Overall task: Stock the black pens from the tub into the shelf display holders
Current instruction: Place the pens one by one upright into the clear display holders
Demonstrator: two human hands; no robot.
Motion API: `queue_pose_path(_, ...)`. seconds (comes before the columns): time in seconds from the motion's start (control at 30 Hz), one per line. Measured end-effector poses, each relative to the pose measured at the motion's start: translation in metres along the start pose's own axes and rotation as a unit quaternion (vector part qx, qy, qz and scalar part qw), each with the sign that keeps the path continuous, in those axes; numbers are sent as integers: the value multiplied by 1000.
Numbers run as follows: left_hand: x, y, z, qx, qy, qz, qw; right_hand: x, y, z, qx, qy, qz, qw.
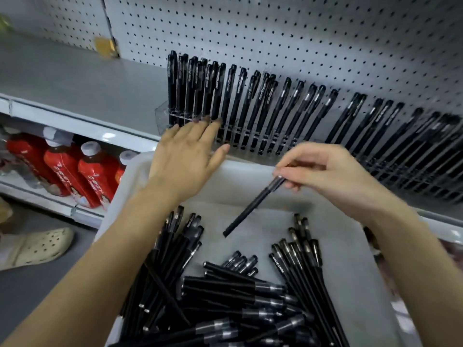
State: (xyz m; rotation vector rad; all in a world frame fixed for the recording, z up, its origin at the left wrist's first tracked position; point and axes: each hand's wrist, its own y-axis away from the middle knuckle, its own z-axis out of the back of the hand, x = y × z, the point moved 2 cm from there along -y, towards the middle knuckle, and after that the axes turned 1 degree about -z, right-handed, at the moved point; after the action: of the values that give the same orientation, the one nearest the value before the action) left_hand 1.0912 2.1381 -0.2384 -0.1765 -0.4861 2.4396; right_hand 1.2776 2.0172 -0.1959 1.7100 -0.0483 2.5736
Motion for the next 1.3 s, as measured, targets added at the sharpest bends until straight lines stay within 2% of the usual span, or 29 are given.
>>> queue_pose_path(0.13,-1,-3,-2,7,-6,2,1000,26,-8,37,-60,-26,11,998)
queue_pose_path(0.2,-1,-4,-3,7,-5,4,1000,38,-13,53,-117,-21,29,993)
queue_pose_path(0.3,-2,-6,-6,4,-3,5,1000,55,-23,67,-223,-39,90,970)
queue_pose_path(0.37,-3,-7,-8,3,-1,4,1000,61,-30,70,-285,-13,137,949)
queue_pose_path(0.43,-4,-8,-9,-3,-1,2,1000,63,-36,70,-312,36,177,933)
queue_pose_path(0.57,-5,-9,-8,-10,2,1,1000,57,-44,63,-314,133,175,924)
queue_pose_path(0.83,-5,-10,-9,-13,1,2,1000,51,-58,57,-297,135,160,932)
queue_pose_path(1.3,-6,-9,-10,-23,8,5,1000,44,-71,44,-269,262,112,920)
